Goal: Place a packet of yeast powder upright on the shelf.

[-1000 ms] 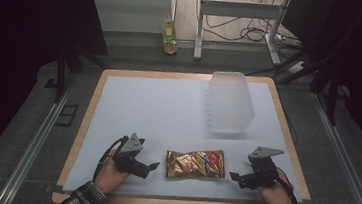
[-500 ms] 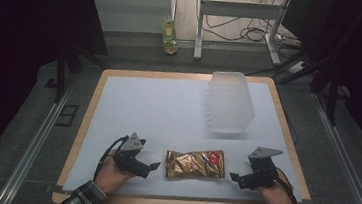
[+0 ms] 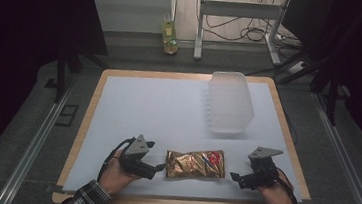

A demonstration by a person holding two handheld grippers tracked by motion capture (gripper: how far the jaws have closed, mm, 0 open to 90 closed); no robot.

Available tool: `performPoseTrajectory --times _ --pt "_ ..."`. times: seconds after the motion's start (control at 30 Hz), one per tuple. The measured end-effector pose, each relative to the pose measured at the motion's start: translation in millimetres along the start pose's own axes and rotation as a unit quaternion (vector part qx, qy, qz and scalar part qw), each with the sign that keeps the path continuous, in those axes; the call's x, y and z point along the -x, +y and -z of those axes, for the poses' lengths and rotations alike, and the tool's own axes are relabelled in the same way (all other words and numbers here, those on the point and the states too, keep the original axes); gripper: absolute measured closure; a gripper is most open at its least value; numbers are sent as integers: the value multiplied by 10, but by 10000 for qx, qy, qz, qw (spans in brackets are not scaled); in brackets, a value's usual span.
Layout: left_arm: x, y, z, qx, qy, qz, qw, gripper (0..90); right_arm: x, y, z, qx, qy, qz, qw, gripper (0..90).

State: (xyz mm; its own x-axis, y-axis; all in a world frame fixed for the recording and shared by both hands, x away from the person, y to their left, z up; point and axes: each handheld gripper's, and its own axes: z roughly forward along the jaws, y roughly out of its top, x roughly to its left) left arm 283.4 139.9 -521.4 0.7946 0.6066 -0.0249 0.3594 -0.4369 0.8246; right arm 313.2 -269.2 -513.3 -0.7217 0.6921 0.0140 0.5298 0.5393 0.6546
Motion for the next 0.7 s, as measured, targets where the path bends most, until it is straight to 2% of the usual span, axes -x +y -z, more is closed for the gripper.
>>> performPoseTrajectory --times 0.13,0.3,0.37,0.43,0.57,0.6,0.63,0.7 --pt "38 53 -30 13 -164 71 9998 149 2 1 4 1 -10 7 10000 25" --pt "75 83 -58 21 -184 -43 9998 200 1 3 6 6 -12 12 10000 25" --pt "104 100 -98 -22 -172 -117 9998 249 2 1 2 12 -10 22 10000 25" --pt "112 110 -119 -63 -146 -99 9998 268 1 2 1 8 -12 24 10000 25" --pt "123 133 -165 -55 -196 -75 9998 397 0 1 -9 -16 -38 67 10000 25" --pt "128 140 -176 -42 -198 -89 9998 397 0 1 -9 -16 -38 67 10000 25" --pt "137 150 -198 -37 -219 -116 9997 472 1 0 -15 -39 -33 72 10000 25" --pt "147 157 -222 -70 -275 -155 9995 544 -2 0 -19 -62 -41 69 9999 25"
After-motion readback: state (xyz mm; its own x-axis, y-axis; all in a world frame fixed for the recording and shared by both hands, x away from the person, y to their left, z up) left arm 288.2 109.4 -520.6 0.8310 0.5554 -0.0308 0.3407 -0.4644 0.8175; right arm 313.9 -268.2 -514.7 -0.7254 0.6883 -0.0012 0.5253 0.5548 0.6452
